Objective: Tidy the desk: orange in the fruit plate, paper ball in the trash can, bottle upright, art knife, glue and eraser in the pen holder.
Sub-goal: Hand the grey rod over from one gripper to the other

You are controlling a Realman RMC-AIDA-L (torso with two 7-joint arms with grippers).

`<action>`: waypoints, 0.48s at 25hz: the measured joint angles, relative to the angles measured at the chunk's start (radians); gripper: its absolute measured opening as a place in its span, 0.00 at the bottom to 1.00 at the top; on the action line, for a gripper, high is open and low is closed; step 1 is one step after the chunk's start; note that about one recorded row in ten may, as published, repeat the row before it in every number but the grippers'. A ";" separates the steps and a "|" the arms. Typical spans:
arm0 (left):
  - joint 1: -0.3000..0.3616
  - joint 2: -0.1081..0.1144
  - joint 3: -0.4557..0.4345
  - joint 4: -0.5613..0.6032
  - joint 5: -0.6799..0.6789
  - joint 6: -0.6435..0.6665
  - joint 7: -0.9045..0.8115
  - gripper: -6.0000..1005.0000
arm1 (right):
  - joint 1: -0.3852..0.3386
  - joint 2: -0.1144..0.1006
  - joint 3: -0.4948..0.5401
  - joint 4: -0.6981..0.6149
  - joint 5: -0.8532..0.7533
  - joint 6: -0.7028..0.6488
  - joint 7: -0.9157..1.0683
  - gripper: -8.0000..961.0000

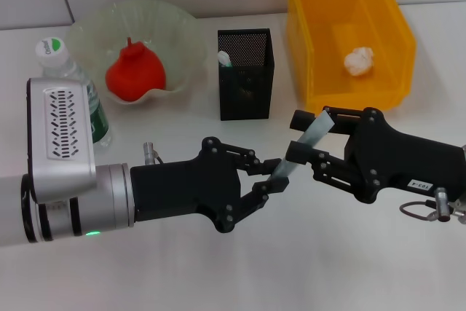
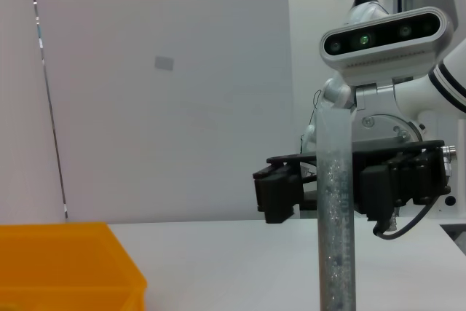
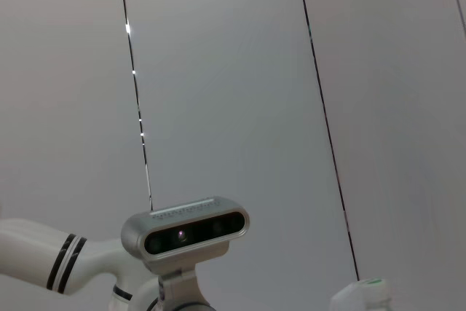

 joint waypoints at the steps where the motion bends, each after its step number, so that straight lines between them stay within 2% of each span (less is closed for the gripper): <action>1: 0.000 0.000 0.000 0.000 0.000 0.000 0.000 0.18 | 0.001 0.000 -0.002 0.000 0.000 0.000 0.002 0.45; 12: 0.000 0.002 0.000 -0.001 -0.002 0.010 -0.002 0.18 | 0.011 0.000 -0.022 0.003 0.001 0.022 0.006 0.26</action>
